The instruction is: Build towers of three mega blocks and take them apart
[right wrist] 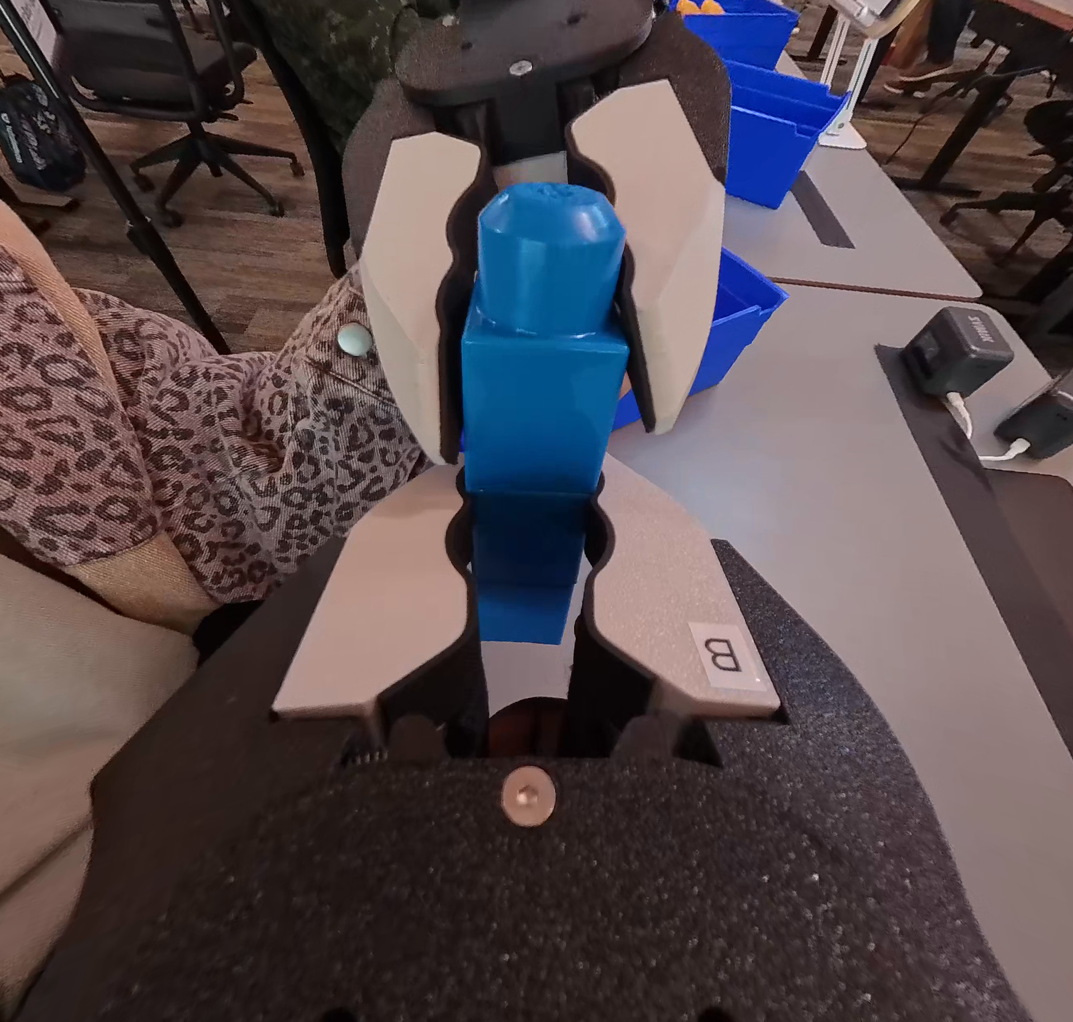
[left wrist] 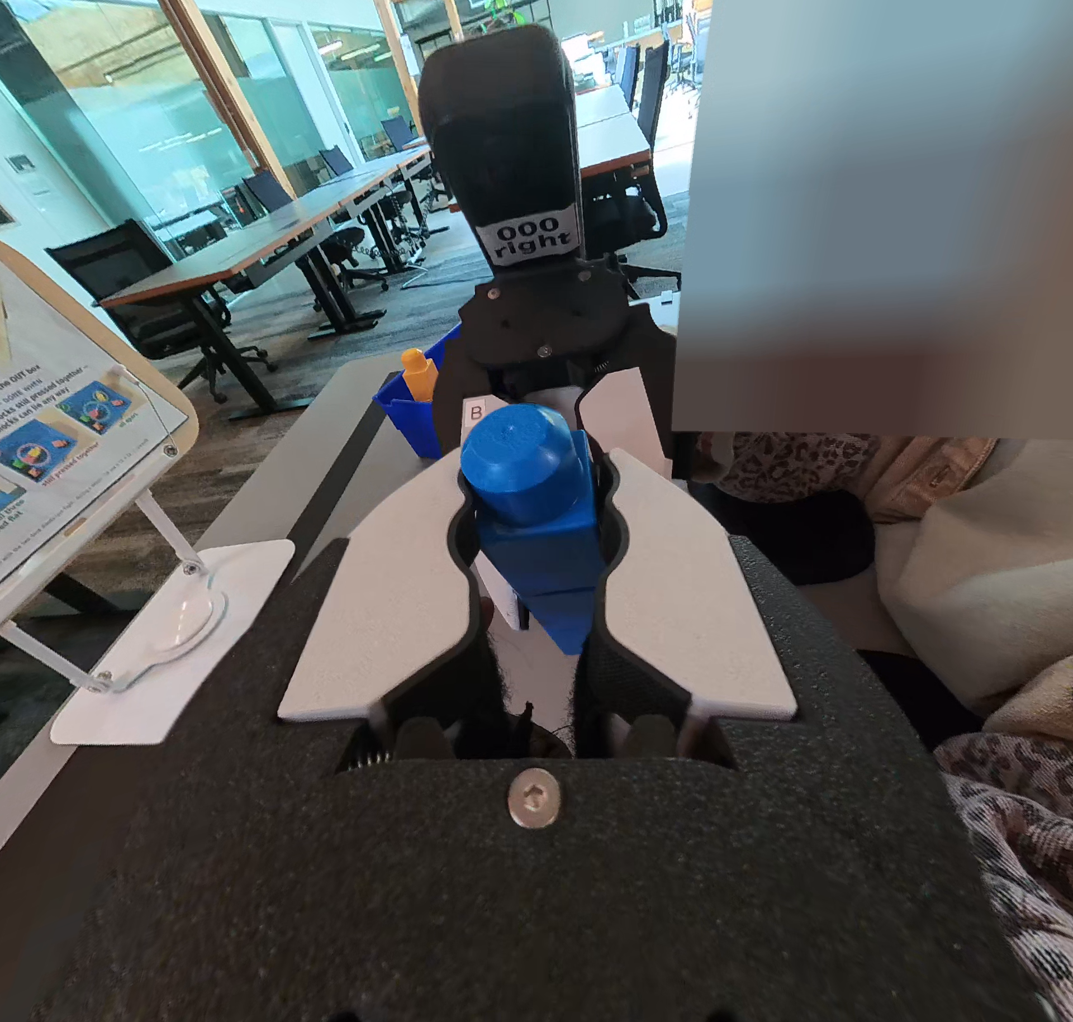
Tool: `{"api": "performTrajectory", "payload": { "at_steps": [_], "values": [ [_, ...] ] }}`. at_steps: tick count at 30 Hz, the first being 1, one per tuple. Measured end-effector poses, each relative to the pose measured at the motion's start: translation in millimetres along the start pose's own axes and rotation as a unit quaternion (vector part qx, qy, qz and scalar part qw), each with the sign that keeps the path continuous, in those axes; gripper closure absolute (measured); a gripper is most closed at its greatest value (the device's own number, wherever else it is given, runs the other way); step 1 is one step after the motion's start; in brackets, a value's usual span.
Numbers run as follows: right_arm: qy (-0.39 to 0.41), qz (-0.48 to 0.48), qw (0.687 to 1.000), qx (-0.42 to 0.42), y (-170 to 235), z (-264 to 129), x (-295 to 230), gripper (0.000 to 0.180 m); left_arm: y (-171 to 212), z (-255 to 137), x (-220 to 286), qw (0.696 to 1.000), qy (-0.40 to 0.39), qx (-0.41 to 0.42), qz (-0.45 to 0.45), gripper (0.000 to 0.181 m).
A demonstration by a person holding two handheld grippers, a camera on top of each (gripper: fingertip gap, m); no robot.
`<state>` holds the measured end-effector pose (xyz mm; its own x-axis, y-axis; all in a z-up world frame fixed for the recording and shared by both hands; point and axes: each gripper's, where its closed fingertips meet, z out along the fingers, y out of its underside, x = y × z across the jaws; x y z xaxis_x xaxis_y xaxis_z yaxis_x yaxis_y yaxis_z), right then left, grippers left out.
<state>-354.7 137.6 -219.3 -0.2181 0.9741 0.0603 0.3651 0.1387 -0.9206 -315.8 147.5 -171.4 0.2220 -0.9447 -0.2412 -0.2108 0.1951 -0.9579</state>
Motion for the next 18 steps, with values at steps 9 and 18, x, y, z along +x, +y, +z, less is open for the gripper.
{"api": "performTrajectory", "payload": {
  "at_steps": [9,18],
  "values": [
    [-0.012,0.010,1.000,-0.014,6,2,-1,0.145,8,1,1,0.999,-0.004,-0.040,-0.005,0.141],
    [0.038,0.095,0.971,0.216,-46,-68,37,0.145,-100,-43,-84,0.912,-0.225,0.320,-0.124,0.091]
  ]
}}
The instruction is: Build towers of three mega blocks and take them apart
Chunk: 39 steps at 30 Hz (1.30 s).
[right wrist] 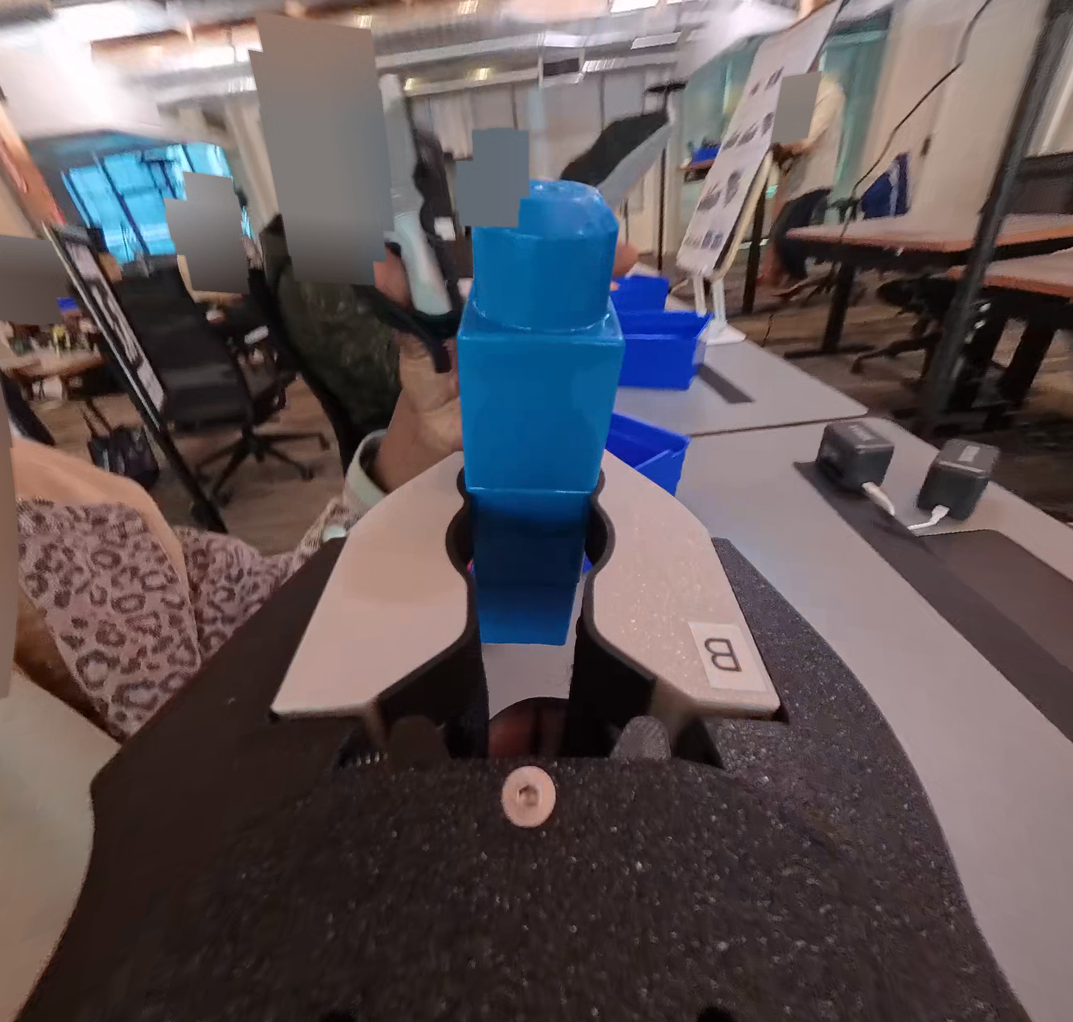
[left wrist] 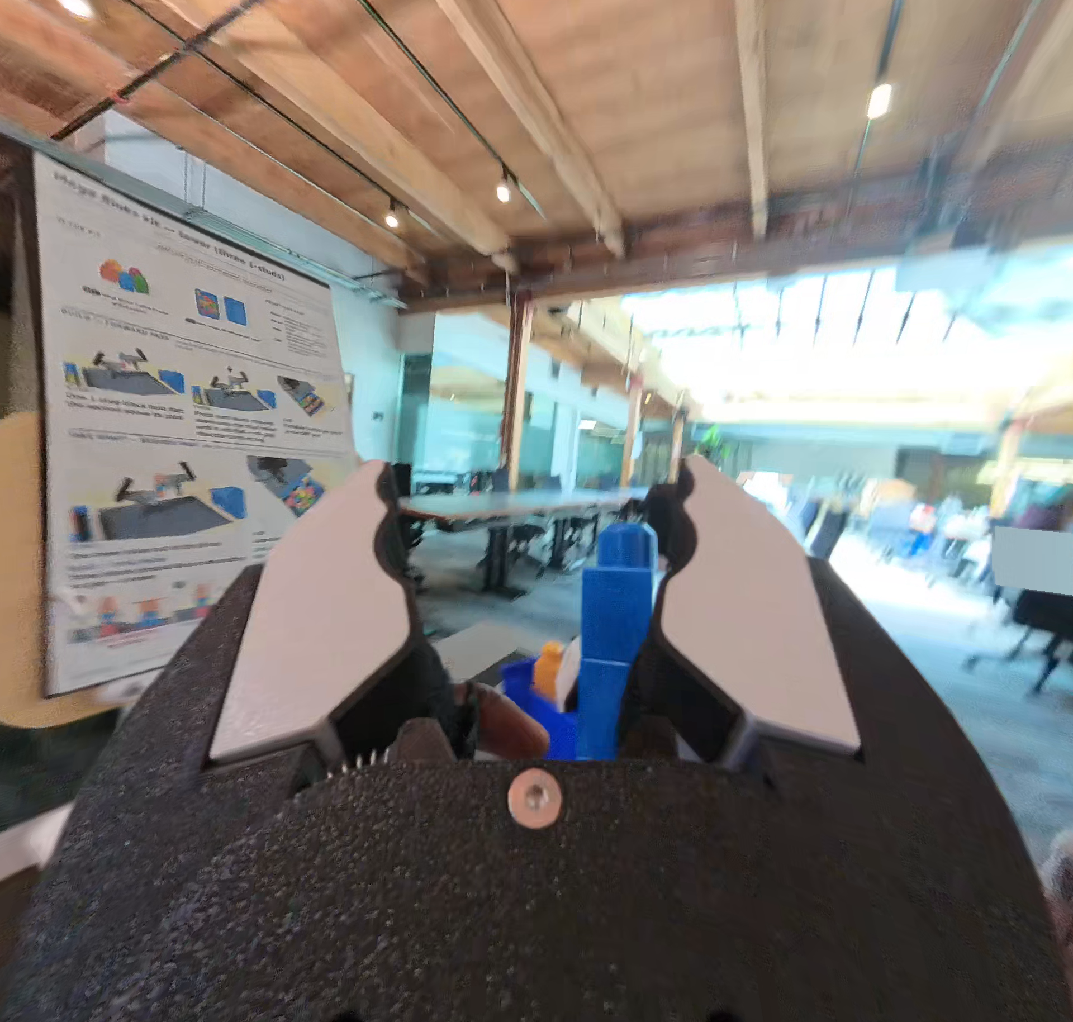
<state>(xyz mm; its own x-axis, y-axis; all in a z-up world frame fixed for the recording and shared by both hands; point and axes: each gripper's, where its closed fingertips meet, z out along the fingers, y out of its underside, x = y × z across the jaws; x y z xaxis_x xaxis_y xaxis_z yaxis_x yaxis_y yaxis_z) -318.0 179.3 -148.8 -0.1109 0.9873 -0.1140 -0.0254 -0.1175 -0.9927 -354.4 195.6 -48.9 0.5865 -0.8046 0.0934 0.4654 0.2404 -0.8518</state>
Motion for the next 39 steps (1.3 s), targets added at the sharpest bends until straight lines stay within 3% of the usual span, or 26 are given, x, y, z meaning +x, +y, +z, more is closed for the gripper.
{"api": "performTrajectory", "payload": {
  "at_steps": [2,4,5,7,9,11,14,19,22,28,31,35,39],
  "values": [
    [0.002,0.010,0.999,0.032,-12,-11,3,0.145,-7,9,0,0.998,-0.002,0.050,-0.047,0.072],
    [0.015,0.008,0.997,0.068,-26,-22,6,0.146,1,18,-3,0.997,-0.026,0.064,-0.035,0.068],
    [0.018,0.007,0.996,0.089,-33,-27,7,0.145,13,24,-5,0.998,-0.036,0.040,-0.016,0.074],
    [0.017,0.016,0.991,0.131,-47,-41,6,0.145,59,33,17,0.995,0.038,-0.084,0.023,0.092],
    [0.010,0.018,0.990,0.143,-54,-52,4,0.145,103,34,29,0.975,0.078,-0.204,0.044,0.092],
    [0.009,0.005,0.994,0.111,-48,-55,1,0.145,122,40,40,0.966,0.101,-0.230,0.064,0.094],
    [0.015,-0.029,0.998,0.048,-33,-54,-2,0.145,136,48,63,0.958,0.150,-0.239,0.052,0.121],
    [0.029,-0.044,0.998,0.034,-34,-63,-3,0.142,139,56,71,0.961,0.161,-0.225,0.022,0.127],
    [0.063,-0.060,0.994,0.060,-45,-70,1,0.108,138,60,70,0.963,0.156,-0.217,-0.025,0.143],
    [0.097,-0.035,0.984,0.144,-71,-96,12,0.124,147,57,76,0.955,0.181,-0.234,-0.032,0.143],
    [0.076,-0.031,0.984,0.157,-70,-99,11,0.144,151,58,79,0.952,0.182,-0.243,-0.029,0.143],
    [0.051,-0.027,0.981,0.186,-77,-97,5,0.145,144,61,83,0.957,0.190,-0.216,-0.029,0.143],
    [0.048,-0.034,0.984,0.166,-72,-99,3,0.145,146,59,84,0.955,0.189,-0.230,-0.010,0.141]
  ]
}}
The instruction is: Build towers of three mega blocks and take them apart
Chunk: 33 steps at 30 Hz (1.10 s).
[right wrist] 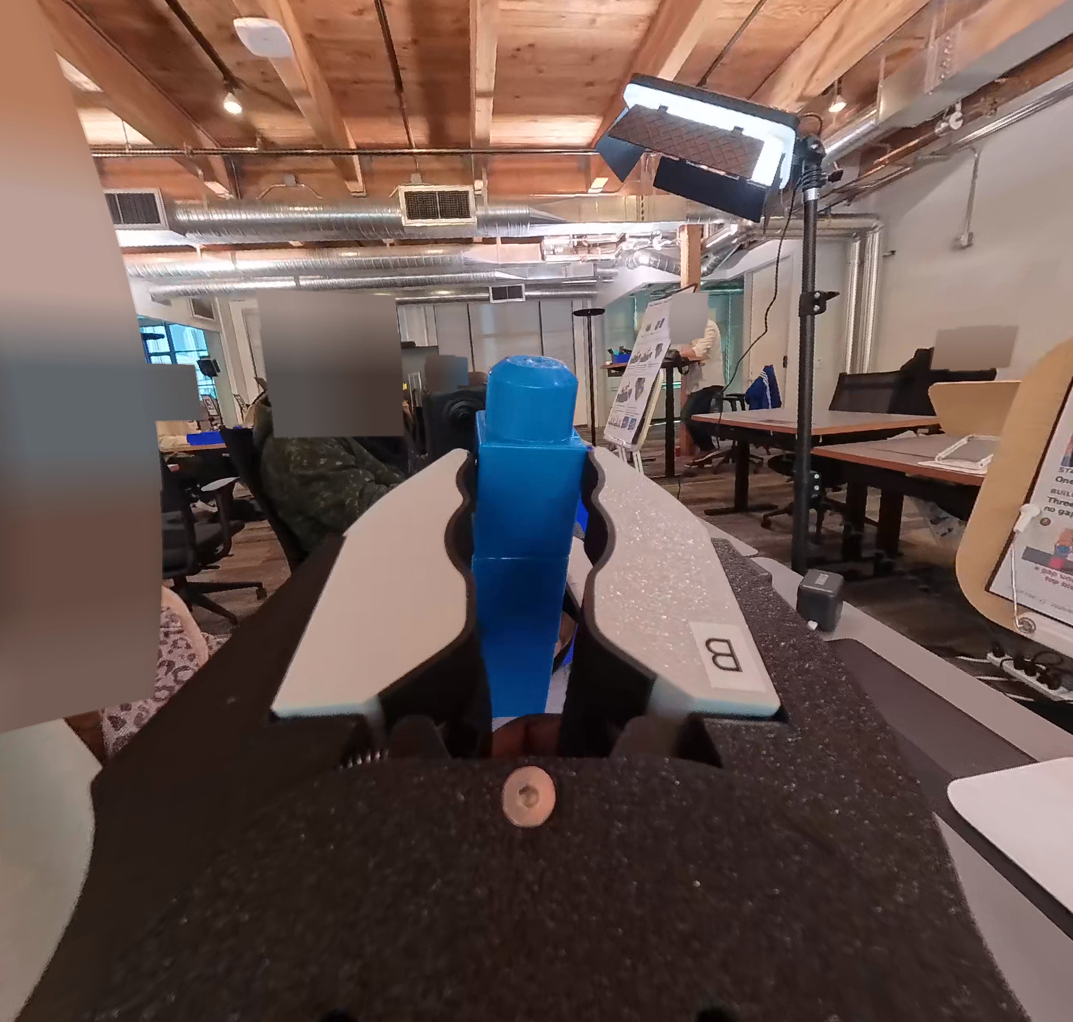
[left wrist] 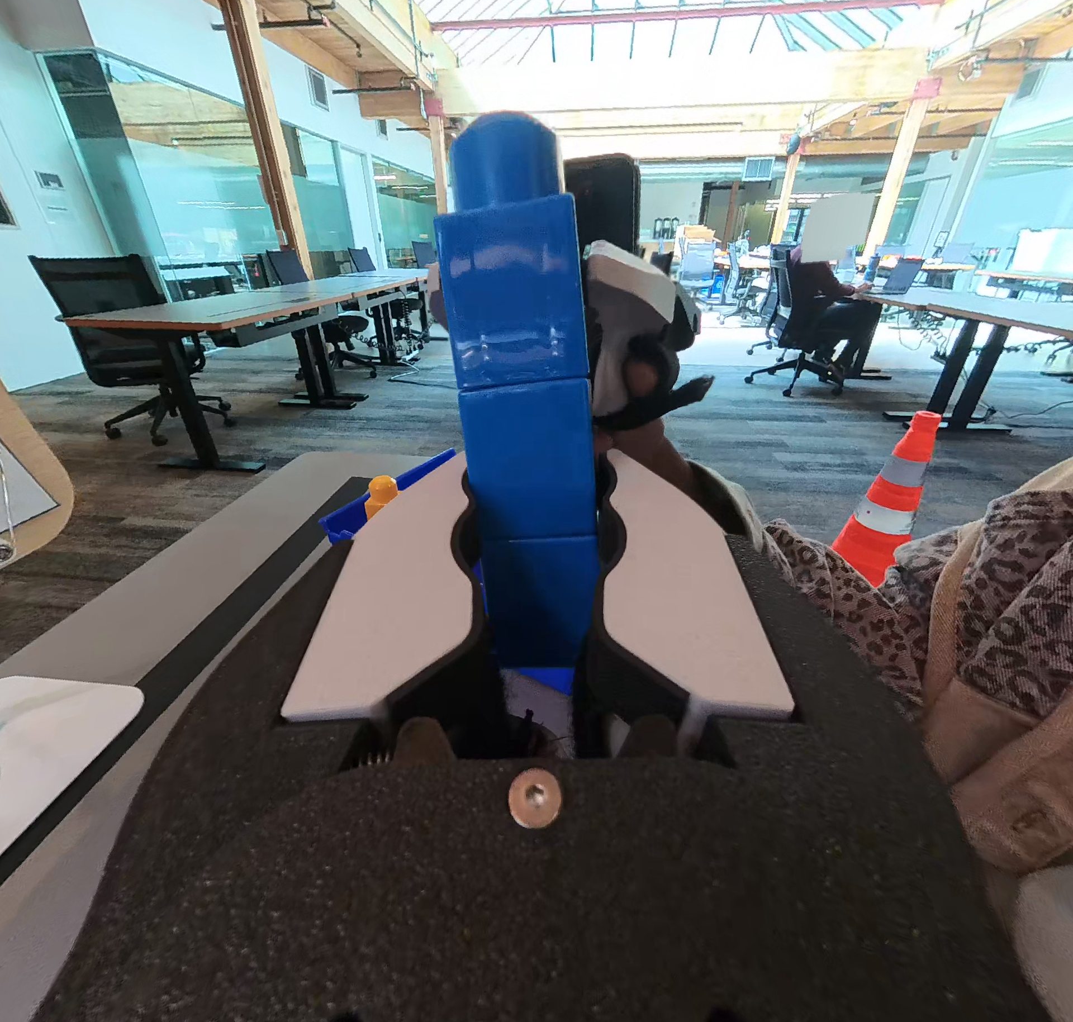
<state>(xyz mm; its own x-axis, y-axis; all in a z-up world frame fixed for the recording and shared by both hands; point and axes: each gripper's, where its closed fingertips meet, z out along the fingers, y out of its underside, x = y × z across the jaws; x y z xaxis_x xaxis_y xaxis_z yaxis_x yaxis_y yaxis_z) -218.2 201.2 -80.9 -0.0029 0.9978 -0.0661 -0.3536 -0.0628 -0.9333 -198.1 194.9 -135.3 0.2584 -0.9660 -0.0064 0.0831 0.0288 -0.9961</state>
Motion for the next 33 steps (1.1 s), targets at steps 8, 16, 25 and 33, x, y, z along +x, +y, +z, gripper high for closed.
{"api": "performTrajectory", "payload": {
  "at_steps": [8,16,25,33],
  "values": [
    [0.008,-0.010,1.000,-0.010,-1,5,-5,0.145,-4,-5,2,1.000,-0.015,-0.014,0.021,0.144],
    [0.007,-0.019,1.000,-0.018,1,4,-5,0.144,-1,-7,1,0.999,-0.018,-0.021,0.033,0.141],
    [0.097,-0.071,0.992,0.035,-36,-34,10,0.145,-44,-39,-11,0.993,-0.056,0.100,0.022,0.115],
    [0.537,-0.177,0.825,-0.024,-48,-206,121,0.146,-61,-178,-100,0.879,-0.463,0.044,0.104,0.078]
  ]
}}
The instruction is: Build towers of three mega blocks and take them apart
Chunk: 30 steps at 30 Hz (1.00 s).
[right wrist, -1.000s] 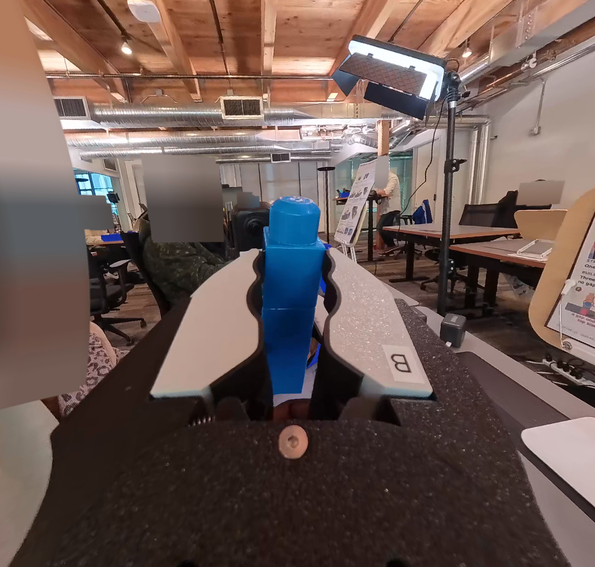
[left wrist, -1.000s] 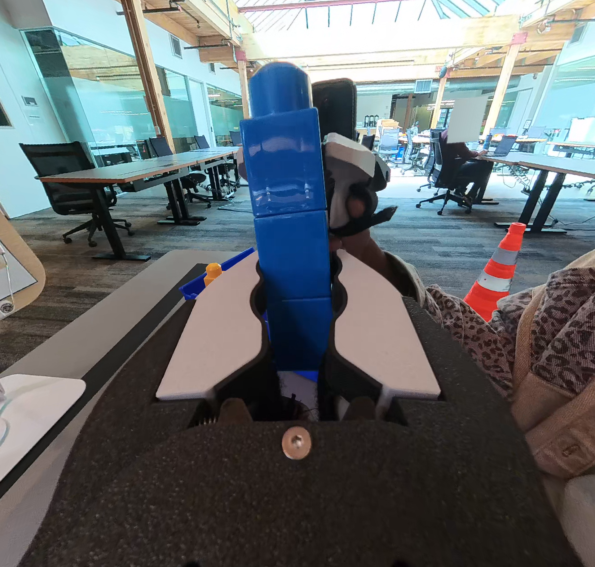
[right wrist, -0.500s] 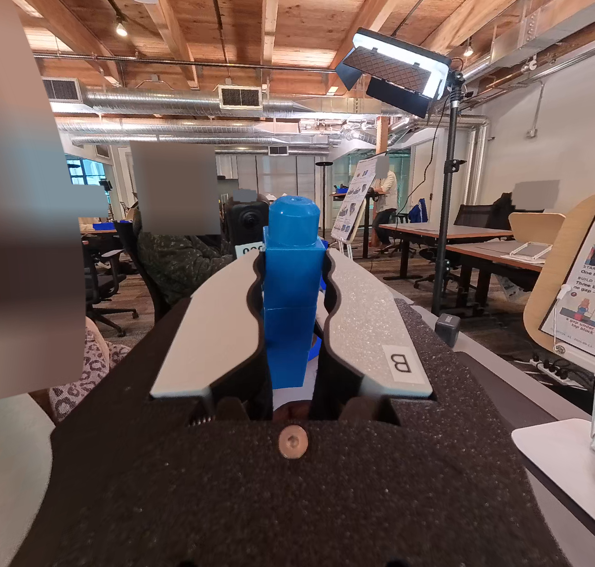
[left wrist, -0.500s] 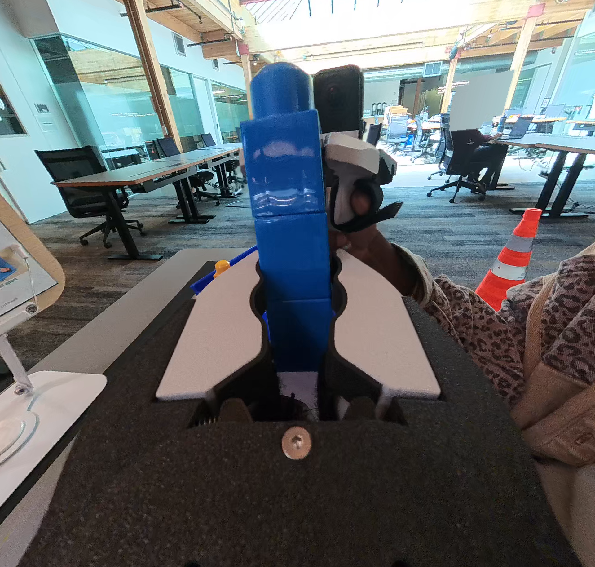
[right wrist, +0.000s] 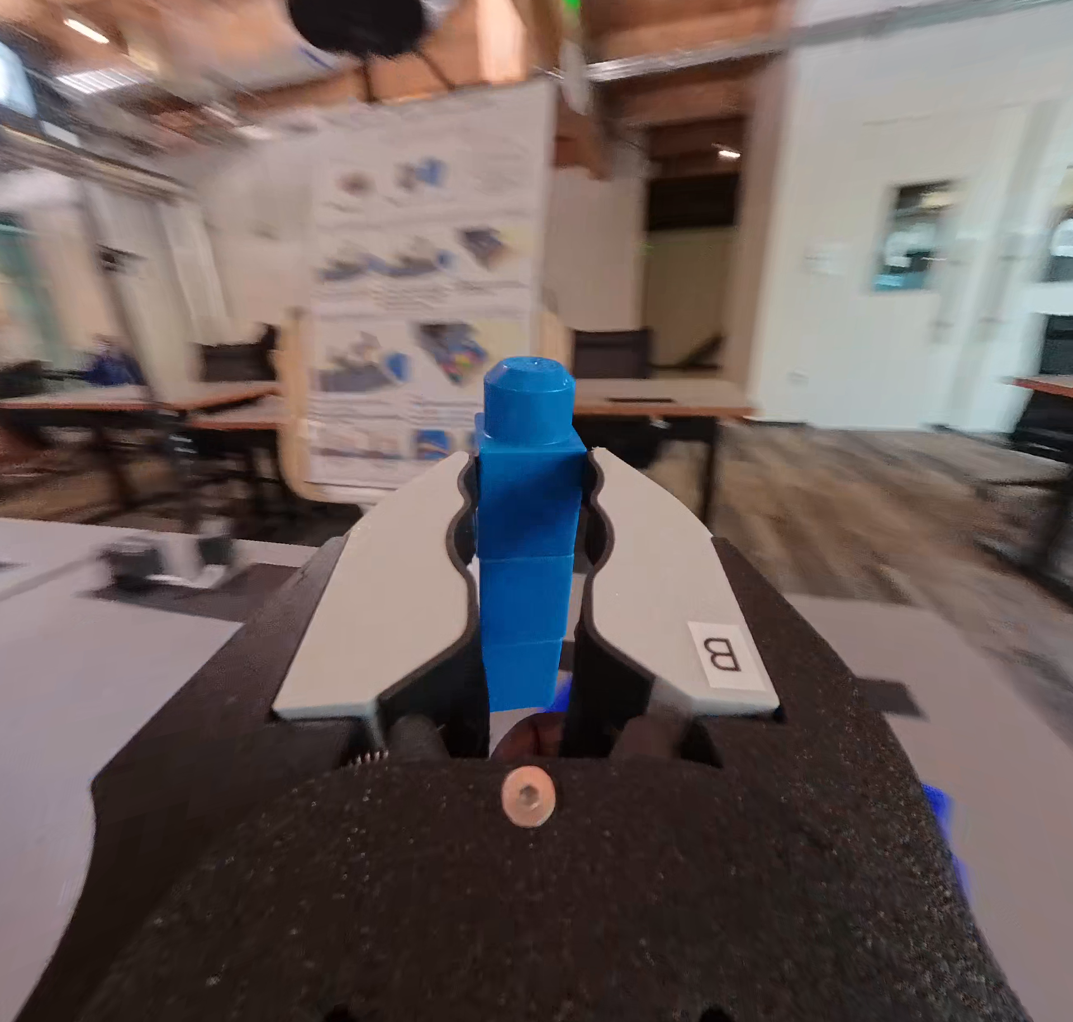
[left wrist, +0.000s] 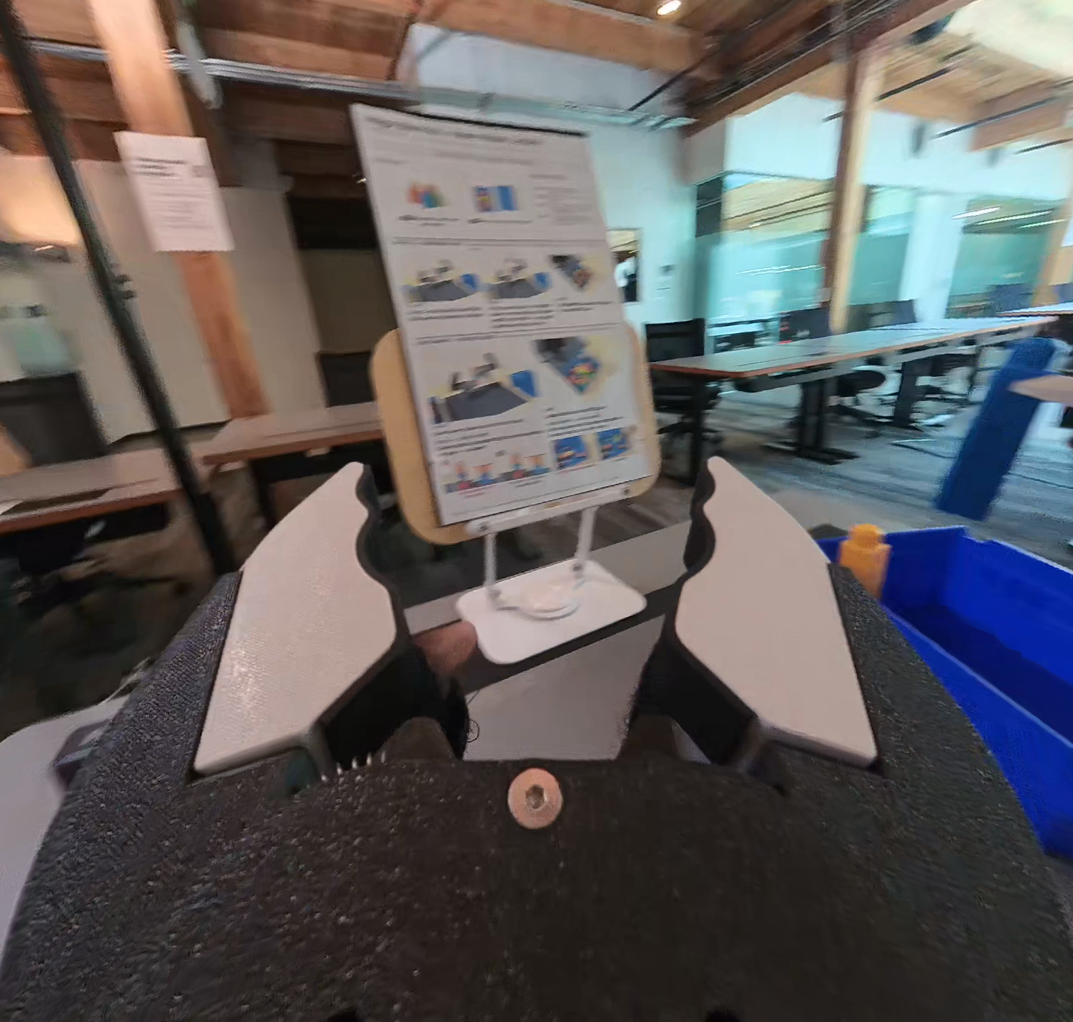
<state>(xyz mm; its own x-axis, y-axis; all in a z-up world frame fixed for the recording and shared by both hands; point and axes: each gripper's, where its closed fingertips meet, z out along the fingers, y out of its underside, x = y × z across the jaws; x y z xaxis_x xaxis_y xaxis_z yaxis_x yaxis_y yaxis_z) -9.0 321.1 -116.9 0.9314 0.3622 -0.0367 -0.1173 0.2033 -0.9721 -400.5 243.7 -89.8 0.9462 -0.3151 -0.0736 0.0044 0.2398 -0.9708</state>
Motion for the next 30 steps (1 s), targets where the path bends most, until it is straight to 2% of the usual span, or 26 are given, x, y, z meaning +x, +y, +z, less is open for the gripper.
{"api": "performTrajectory", "payload": {
  "at_steps": [3,5,9,18,24,30],
  "values": [
    [0.100,-0.032,0.994,-0.027,36,3,50,0.146,4,-16,-41,0.996,-0.090,-0.022,0.011,0.070],
    [0.152,-0.034,0.987,-0.040,61,3,76,0.146,-1,-27,-63,0.990,-0.141,-0.009,0.005,0.062],
    [0.205,-0.024,0.975,-0.082,107,4,106,0.146,-5,-42,-83,0.985,-0.173,0.003,-0.007,0.056],
    [0.230,0.003,0.965,-0.125,161,3,124,0.145,-22,-75,-118,0.965,-0.254,0.058,-0.009,0.049],
    [0.226,0.007,0.963,-0.149,174,4,124,0.145,-37,-90,-125,0.956,-0.270,0.109,-0.034,0.053],
    [0.217,0.011,0.965,-0.150,177,6,121,0.145,-37,-98,-132,0.951,-0.286,0.110,-0.034,0.056]
  ]
}}
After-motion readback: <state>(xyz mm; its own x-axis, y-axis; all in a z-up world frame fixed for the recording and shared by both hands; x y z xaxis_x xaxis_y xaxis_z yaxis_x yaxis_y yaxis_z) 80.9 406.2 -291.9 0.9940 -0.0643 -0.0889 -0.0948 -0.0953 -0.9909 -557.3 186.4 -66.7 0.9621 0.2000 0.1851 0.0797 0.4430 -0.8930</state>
